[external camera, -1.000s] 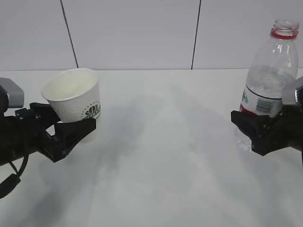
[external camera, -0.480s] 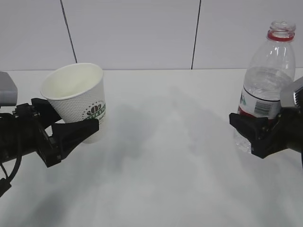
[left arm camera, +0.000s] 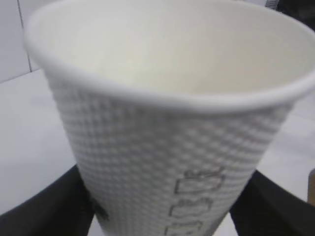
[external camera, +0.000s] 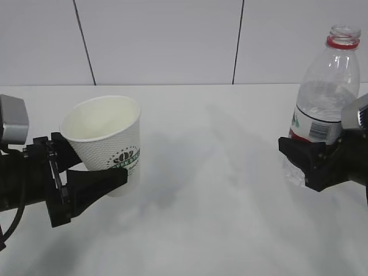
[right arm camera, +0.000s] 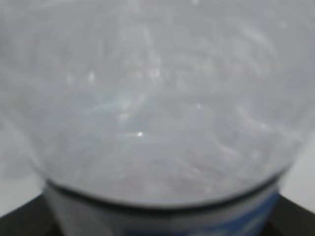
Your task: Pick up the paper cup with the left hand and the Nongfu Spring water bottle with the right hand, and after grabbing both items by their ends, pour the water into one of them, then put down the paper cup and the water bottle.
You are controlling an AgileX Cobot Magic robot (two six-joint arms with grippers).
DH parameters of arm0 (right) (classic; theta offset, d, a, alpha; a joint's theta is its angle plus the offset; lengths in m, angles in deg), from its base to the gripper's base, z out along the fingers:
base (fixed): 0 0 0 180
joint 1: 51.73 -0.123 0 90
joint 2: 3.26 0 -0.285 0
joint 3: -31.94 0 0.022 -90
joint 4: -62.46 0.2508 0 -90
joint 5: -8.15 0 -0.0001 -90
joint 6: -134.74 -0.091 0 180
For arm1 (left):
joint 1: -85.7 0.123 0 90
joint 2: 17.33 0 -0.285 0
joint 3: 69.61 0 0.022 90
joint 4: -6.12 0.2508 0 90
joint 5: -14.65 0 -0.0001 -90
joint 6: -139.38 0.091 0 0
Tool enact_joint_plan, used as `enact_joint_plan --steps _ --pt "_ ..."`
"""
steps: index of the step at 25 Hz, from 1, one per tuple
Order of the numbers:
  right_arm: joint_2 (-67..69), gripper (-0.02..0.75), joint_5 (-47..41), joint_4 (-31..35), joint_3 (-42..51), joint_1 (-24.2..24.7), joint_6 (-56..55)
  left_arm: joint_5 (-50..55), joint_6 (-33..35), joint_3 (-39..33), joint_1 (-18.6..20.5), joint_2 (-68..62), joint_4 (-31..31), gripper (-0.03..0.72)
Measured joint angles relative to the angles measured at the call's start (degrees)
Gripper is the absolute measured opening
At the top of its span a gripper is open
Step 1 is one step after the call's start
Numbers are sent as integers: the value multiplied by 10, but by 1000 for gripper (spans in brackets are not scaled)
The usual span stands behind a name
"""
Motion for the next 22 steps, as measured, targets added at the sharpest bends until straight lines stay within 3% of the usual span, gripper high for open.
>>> enact_joint_plan --steps 10,22 --pt "0 494 0 0 0 0 -3 0 -6 0 -2 0 44 576" --pt "0 494 0 -1 0 0 -3 0 -6 0 -66 0 48 576"
